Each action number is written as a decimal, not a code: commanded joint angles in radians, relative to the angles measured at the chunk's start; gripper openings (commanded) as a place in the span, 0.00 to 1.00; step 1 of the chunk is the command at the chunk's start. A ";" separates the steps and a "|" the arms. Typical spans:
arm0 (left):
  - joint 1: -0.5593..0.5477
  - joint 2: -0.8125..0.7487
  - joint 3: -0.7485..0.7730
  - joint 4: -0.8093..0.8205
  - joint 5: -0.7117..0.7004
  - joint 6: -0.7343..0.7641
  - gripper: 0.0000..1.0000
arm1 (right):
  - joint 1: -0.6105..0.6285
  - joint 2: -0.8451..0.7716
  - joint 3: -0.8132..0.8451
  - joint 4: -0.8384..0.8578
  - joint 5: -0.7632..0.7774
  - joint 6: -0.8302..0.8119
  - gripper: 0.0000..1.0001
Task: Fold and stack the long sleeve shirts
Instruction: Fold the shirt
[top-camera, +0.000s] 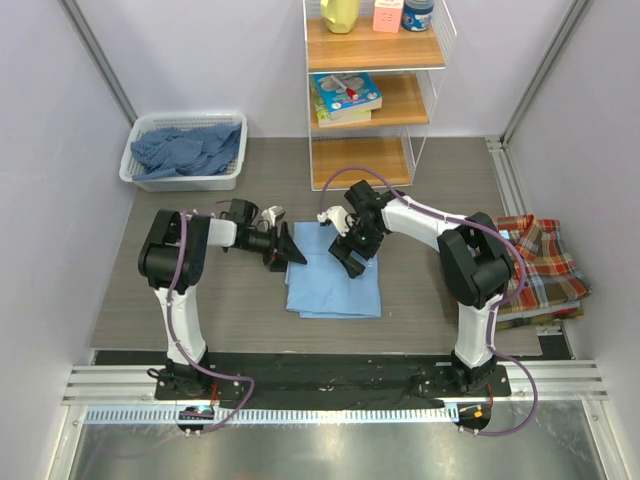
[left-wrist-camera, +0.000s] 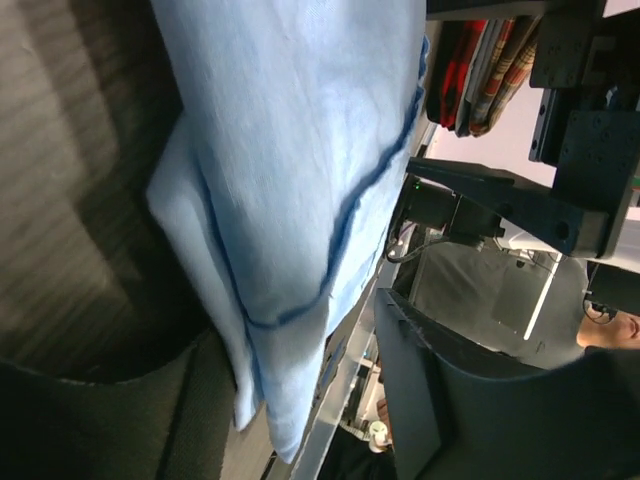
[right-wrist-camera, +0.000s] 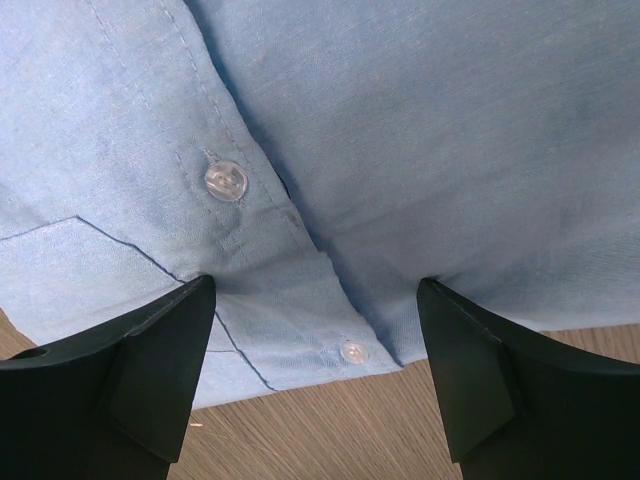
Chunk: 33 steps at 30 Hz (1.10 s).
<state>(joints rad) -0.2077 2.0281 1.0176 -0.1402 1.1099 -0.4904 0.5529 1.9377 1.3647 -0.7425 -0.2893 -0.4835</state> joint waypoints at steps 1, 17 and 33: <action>-0.018 0.080 0.002 0.059 -0.223 0.010 0.52 | -0.005 0.026 0.022 0.019 -0.002 0.000 0.88; 0.126 -0.120 0.403 -0.844 -0.712 0.478 0.00 | -0.180 -0.091 0.016 0.022 -0.212 0.266 1.00; -0.209 -0.172 1.015 -1.193 -1.486 0.998 0.00 | -0.291 -0.146 -0.027 0.025 -0.372 0.373 1.00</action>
<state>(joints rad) -0.2718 1.8801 2.1498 -1.2434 -0.1757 0.3943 0.2855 1.8565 1.3415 -0.7204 -0.6067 -0.1448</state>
